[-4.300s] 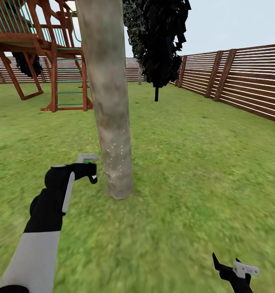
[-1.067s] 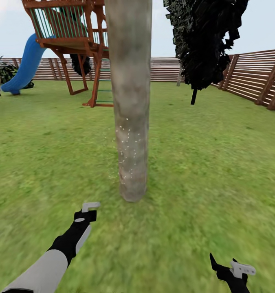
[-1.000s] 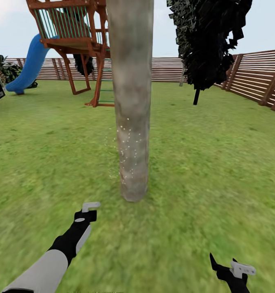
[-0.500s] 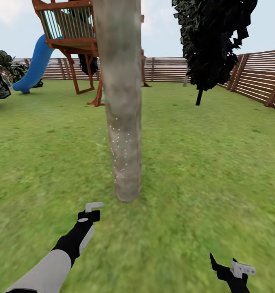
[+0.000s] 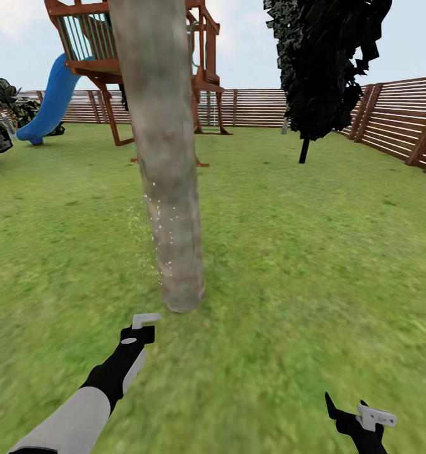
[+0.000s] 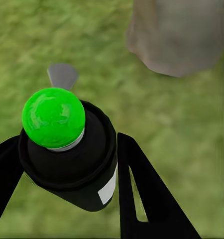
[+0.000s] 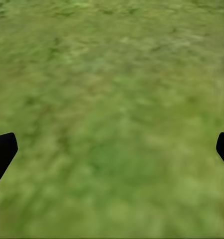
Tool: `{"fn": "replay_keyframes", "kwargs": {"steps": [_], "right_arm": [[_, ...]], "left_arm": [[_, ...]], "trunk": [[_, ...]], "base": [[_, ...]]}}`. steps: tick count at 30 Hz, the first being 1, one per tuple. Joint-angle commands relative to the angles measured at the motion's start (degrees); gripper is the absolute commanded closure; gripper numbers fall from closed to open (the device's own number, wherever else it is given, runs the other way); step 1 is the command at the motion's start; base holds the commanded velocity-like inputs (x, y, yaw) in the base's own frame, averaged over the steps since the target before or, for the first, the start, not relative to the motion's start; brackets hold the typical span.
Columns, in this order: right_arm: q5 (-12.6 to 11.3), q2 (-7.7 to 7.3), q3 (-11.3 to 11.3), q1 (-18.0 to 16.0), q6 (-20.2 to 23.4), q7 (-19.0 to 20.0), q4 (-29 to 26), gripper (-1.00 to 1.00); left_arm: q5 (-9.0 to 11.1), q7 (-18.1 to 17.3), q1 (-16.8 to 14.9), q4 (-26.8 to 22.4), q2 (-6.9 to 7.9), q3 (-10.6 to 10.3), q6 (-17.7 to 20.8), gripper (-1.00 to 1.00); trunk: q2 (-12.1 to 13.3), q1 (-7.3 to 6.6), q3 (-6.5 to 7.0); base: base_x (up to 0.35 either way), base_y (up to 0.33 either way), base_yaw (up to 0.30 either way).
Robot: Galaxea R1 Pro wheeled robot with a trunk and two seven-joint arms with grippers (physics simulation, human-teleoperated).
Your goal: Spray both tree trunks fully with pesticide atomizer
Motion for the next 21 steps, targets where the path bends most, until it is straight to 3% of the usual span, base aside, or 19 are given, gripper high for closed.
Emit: {"fn": "replay_keyframes", "kwargs": {"steps": [1, 9, 15, 21], "right_arm": [[0.0, 0.0, 0.0, 0.0, 0.0, 0.0, 0.0, -1.0], [0.0, 0.0, 0.0, 0.0, 0.0, 0.0, 0.0, -1.0], [0.0, 0.0, 0.0, 0.0, 0.0, 0.01, 0.0, -1.0], [0.0, 0.0, 0.0, 0.0, 0.0, 0.01, 0.0, -1.0]], "left_arm": [[-0.02, 0.0, 0.0, -0.01, 0.0, -0.01, 0.0, 1.0], [-0.15, -0.02, 0.0, -0.01, 0.0, -0.01, 0.03, 1.0], [-0.18, 0.0, 0.0, -0.01, 0.0, 0.02, 0.03, 1.0], [0.09, 0.05, 0.0, -0.01, 0.11, 0.13, 0.08, 1.0]], "trunk": [[0.0, 0.0, 0.0], [0.0, 0.0, 0.0], [0.0, 0.0, 0.0], [0.0, 0.0, 0.0]], "base": [[0.0, -0.27, 0.0], [0.015, -0.27, 0.0], [0.185, -0.233, 0.003], [0.198, -0.224, 0.233]]}}
